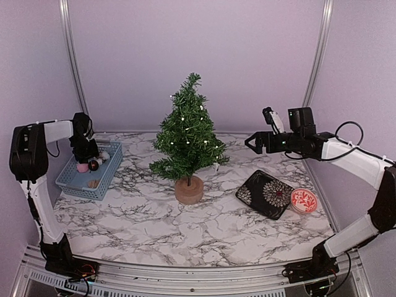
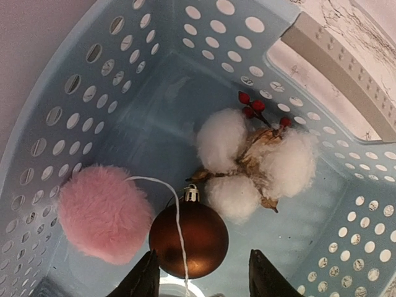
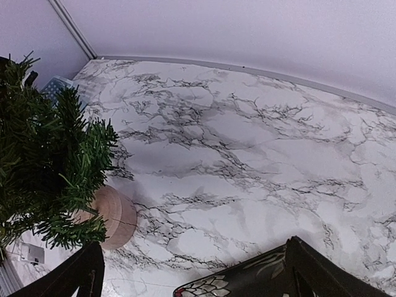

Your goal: Decorate the small christmas tree

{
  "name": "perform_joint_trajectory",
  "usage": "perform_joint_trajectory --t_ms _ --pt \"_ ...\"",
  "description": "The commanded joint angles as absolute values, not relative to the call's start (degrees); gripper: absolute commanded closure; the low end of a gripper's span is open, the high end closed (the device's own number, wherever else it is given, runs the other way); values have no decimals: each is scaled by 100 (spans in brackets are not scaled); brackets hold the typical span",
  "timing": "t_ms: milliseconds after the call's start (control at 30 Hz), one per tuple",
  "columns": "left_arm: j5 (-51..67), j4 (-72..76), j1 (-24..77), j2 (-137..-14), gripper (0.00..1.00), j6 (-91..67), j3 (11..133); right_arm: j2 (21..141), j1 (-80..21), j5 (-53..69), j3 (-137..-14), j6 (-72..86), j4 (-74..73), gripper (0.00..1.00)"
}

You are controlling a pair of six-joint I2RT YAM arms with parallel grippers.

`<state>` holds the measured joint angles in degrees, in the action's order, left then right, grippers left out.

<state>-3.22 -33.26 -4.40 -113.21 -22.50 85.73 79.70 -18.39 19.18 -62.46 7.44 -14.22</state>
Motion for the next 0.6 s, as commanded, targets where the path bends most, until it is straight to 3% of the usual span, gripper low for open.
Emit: perform_joint_trajectory --t_ms 0,367,567 --pt "-777 -3397 -455 -11430 49 -2302 8474 8101 -1794 2005 -6557 698 -1435 1" --pt "-515 -3290 -456 -11778 47 -2304 8499 8406 -1793 2129 -6803 668 -1467 1" --pt "-328 -3296 -453 -11558 51 -2268 8543 8371 -1793 2132 -6782 655 -1502 1"
